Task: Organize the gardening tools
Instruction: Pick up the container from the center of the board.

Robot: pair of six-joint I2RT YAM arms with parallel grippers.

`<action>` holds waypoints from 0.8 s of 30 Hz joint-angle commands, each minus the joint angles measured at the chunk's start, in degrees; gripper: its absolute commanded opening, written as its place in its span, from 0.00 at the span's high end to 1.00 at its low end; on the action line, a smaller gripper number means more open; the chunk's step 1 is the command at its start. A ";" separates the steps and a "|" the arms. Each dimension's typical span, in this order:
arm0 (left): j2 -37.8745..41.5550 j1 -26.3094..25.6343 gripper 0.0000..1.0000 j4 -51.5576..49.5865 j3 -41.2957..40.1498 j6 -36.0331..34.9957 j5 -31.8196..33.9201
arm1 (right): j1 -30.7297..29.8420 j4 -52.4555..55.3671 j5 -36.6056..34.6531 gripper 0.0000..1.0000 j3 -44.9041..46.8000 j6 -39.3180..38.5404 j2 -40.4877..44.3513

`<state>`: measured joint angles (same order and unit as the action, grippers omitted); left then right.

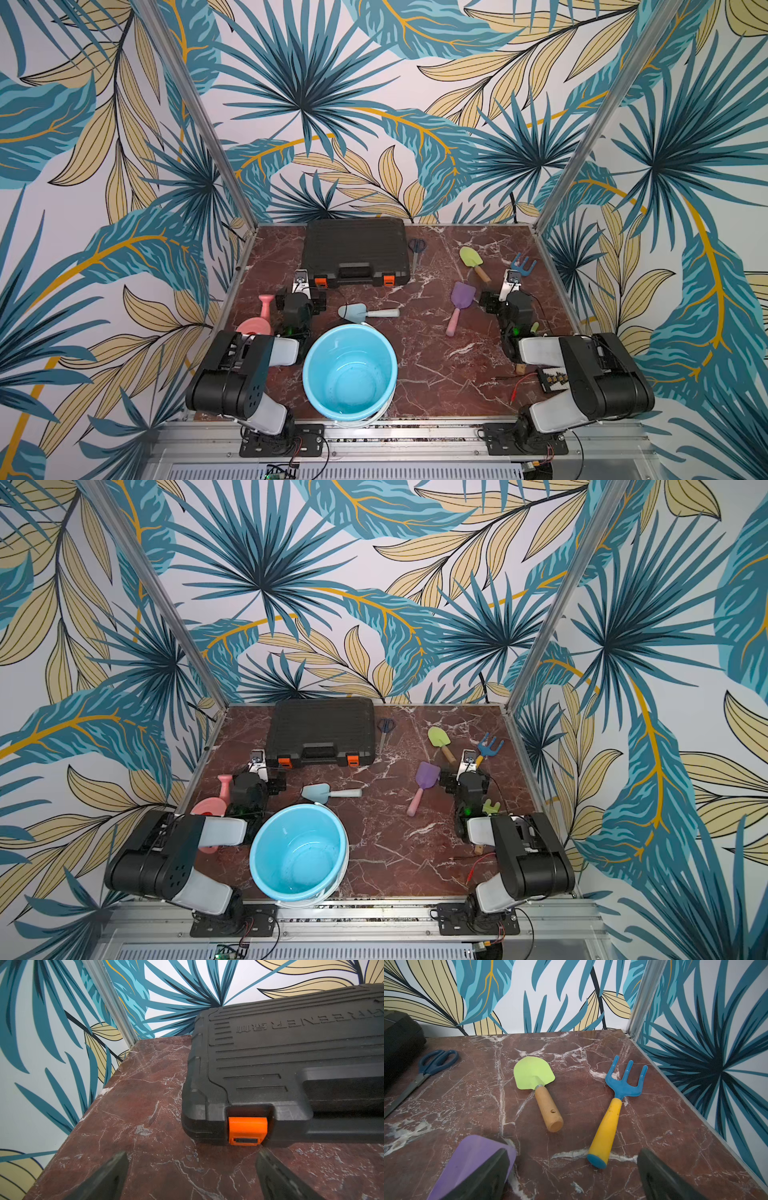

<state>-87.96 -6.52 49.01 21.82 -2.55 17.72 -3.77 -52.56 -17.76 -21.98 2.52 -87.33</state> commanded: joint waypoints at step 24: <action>1.24 0.44 0.00 0.18 0.58 -0.05 -0.71 | -0.10 -0.20 -0.71 0.01 0.26 -0.56 0.49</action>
<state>-87.96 -6.52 49.01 21.82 -2.57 17.67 -3.77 -52.56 -17.76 -21.98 2.50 -87.33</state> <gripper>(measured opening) 0.999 0.994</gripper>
